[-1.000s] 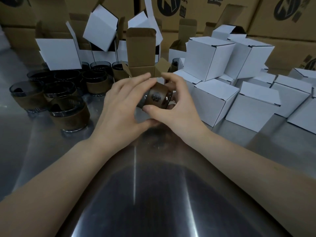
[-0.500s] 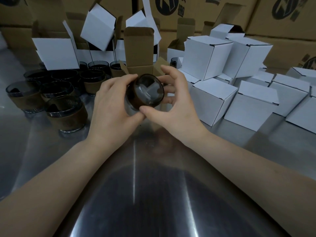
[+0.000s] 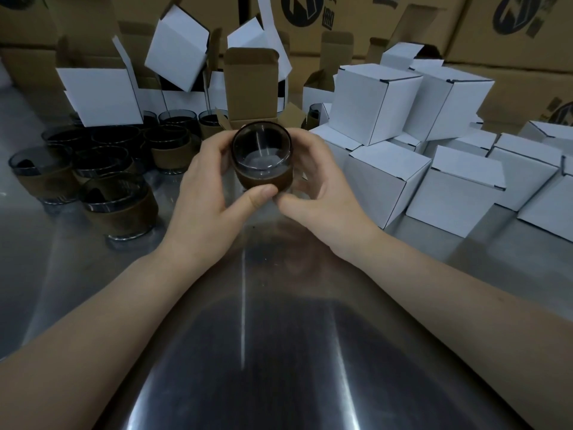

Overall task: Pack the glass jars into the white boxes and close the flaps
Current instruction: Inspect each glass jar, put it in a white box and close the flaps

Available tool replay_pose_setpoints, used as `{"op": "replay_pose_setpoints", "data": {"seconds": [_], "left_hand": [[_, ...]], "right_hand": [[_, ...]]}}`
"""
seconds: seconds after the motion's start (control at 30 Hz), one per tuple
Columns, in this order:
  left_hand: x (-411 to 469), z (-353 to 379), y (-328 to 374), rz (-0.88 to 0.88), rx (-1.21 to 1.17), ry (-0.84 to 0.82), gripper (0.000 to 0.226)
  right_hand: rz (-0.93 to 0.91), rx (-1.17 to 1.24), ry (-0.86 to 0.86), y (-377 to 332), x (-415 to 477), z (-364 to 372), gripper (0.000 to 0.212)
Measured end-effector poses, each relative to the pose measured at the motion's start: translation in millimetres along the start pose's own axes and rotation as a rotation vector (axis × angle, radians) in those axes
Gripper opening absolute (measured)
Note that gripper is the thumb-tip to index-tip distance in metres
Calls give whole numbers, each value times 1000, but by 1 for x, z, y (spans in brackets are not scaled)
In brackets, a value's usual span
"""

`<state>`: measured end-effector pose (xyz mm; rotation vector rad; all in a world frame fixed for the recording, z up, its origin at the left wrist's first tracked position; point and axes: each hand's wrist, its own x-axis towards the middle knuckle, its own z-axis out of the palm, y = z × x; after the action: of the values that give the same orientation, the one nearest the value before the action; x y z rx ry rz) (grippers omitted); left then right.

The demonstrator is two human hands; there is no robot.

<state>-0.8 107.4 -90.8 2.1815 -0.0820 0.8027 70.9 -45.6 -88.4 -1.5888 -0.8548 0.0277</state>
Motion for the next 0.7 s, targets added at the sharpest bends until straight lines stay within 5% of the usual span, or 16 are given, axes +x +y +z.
{"op": "replay_pose_setpoints", "data": {"seconds": [0.33,0.7], "left_hand": [[1,0,-1,-3,-106,-60,64],[-2,-1,1,1,-60,-60,77]], "right_hand": [[-93,-7,-12,2,2,-3,67],[107,243,79,-3,2,-1,50]]}}
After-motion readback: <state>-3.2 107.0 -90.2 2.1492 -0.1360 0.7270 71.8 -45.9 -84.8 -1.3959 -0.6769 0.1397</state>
